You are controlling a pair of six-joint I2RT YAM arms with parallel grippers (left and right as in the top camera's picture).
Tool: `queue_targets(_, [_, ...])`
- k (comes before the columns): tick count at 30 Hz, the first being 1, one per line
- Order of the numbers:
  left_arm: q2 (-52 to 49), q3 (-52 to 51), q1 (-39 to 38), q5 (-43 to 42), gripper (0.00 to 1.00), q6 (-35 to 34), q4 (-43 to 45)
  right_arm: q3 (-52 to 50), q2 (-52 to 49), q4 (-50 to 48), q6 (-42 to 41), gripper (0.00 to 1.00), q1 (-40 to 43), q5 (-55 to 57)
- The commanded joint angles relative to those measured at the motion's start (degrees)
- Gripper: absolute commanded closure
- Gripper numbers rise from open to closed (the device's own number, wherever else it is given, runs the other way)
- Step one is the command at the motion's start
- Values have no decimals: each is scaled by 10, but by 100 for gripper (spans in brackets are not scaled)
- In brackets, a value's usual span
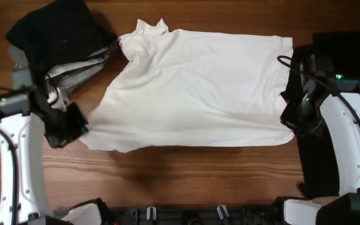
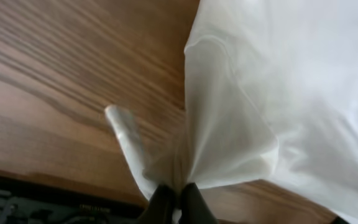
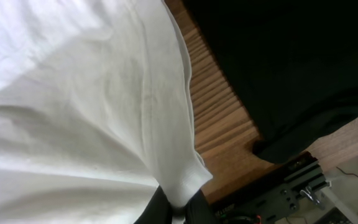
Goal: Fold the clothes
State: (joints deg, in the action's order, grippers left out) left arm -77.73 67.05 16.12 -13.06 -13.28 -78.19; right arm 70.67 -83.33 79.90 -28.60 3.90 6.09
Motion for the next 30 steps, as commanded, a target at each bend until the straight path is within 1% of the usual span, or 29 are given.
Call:
queue_targets(1, [-1,-46,-2,12,81,-14,2,11,5,-8,16,94,-1,19])
queue_targets(2, [-1,-47,-2,11,67,-14,2,11,5,-9,16,94,-1,27])
queue_targets(3, [-1,-47,-2,11,58,-14,2,11,5,-10,15,93,-1,34])
queue_targets(4, [-1,-47,-2,12,46,-14,7,11,5,-12,13,93,-1,43])
queue_targets(6, [-1,-47,-2,11,38,-13,43,11,5,-13,0,93,-1,45])
queue_targets(7, [-1,-47,-2,11,37,-13,65,11,5,-14,0,93,-1,45])
queue_targets(9, [-1,-52,-9,-5,36,7,138,11,4,-18,0,93,-1,42])
queue_targets(11, [-7,-69,-32,-18,36,30,238,11,4,-27,1,93,-1,31])
queue_targets(13, [-29,-83,-68,-30,36,74,333,11,4,-39,2,92,-1,5])
queue_targets(14, [-51,-88,-94,-30,34,102,381,11,4,-45,7,92,-1,-10])
queue_targets(16, [-87,-88,-127,-30,31,134,429,11,4,-55,19,92,-1,-30])
queue_targets(17, [-105,-88,-143,-30,28,156,452,11,4,-57,19,92,-1,-32])
queue_targets(18, [-128,-88,-158,-28,28,186,478,11,4,-57,19,92,-1,-31])
queue_targets(19, [-150,-88,-168,-25,27,200,509,11,4,-57,19,92,-1,-31])
queue_targets(21, [-187,-88,-176,-21,24,206,569,11,4,-57,20,92,-1,-31])
queue_targets(23, [-228,-88,-179,2,23,206,639,11,4,-57,21,92,-1,-31])
queue_targets(27, [-279,-88,-179,29,19,206,740,11,4,-57,31,92,-1,-35])
queue_targets(28, [-289,-88,-179,27,24,205,763,11,4,-56,31,92,-1,-36])
queue_targets(29, [-295,-88,-181,26,32,204,774,11,4,-56,31,92,-1,-36])
queue_targets(30, [-300,-88,-184,25,46,203,782,11,4,-56,31,92,-1,-36])
